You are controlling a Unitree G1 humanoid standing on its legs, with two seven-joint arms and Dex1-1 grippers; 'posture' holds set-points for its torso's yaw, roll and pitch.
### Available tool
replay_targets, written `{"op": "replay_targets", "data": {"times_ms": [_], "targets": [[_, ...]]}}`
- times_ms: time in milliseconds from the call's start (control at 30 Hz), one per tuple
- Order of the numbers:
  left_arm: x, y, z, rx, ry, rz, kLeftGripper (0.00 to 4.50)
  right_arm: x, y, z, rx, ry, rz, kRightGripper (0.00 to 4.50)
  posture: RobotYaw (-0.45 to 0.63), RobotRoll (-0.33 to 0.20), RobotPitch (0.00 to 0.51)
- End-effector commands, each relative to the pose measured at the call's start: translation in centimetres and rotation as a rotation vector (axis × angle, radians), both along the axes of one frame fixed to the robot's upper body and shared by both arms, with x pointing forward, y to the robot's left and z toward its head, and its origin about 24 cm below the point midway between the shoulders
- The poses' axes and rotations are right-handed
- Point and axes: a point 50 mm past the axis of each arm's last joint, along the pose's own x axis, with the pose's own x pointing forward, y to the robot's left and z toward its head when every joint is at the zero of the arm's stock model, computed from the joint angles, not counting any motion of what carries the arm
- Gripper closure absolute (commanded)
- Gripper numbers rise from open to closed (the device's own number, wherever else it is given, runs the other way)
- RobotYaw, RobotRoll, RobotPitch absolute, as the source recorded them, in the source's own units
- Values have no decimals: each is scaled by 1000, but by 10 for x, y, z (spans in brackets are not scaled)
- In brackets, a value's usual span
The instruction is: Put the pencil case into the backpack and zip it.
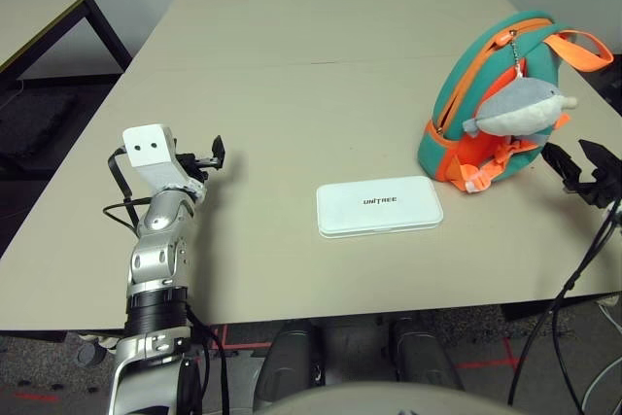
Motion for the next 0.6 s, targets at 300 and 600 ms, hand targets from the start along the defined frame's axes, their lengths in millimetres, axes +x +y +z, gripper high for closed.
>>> {"op": "replay_targets", "data": {"times_ms": [300,600], "targets": [[7,-5,10,22,-15,-86,44,-8,-5,17,-7,-9,5,0,-33,0,86],[-14,-5,62,-277,169,-492,44,-54,8,38,254,497,195,0,38,0,65]]}}
